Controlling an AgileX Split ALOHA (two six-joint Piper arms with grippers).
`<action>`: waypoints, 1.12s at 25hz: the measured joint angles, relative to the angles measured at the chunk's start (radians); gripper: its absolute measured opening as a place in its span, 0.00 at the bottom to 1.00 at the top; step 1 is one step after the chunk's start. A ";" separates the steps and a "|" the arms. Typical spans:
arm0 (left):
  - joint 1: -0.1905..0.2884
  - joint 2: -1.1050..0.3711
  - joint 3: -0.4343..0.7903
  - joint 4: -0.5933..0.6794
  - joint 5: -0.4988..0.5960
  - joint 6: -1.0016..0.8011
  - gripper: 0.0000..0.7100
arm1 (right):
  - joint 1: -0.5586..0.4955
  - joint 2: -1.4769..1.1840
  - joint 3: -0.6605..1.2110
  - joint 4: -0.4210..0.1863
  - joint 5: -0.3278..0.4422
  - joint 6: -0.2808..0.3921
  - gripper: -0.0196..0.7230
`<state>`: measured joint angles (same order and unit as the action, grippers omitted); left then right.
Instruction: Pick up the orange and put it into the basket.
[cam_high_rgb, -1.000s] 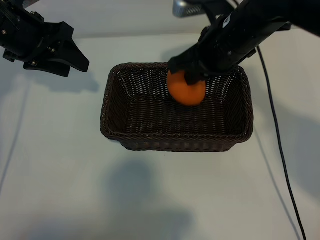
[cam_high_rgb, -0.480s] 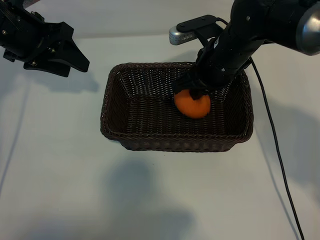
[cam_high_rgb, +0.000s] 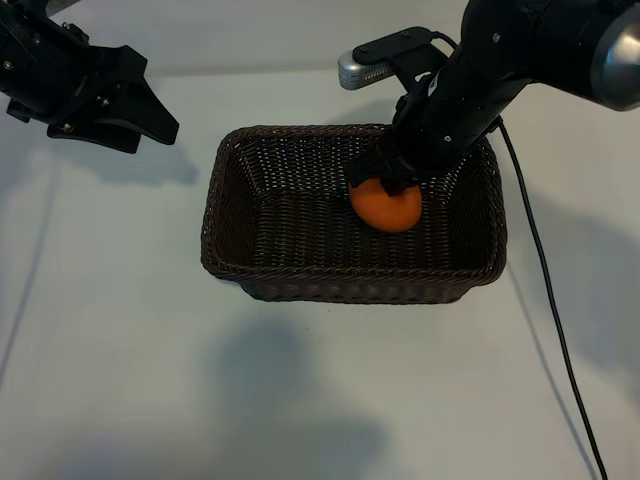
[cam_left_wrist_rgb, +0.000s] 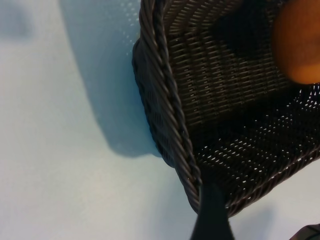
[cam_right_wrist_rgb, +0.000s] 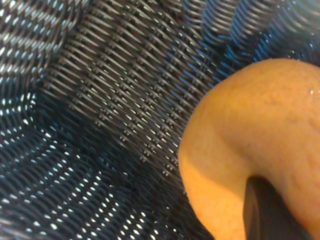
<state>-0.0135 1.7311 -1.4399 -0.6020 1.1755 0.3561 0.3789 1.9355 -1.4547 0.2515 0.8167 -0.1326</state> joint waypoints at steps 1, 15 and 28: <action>0.000 0.000 0.000 0.000 0.000 0.000 0.77 | 0.000 0.008 0.000 0.000 0.001 0.000 0.12; 0.000 0.000 0.000 0.000 0.000 0.001 0.77 | 0.000 0.062 0.000 0.006 0.014 -0.026 0.30; 0.000 0.000 0.000 0.000 0.000 0.001 0.77 | 0.000 0.062 -0.002 0.049 0.039 -0.033 0.73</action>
<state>-0.0135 1.7311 -1.4399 -0.6020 1.1755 0.3568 0.3789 1.9974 -1.4562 0.3004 0.8553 -0.1654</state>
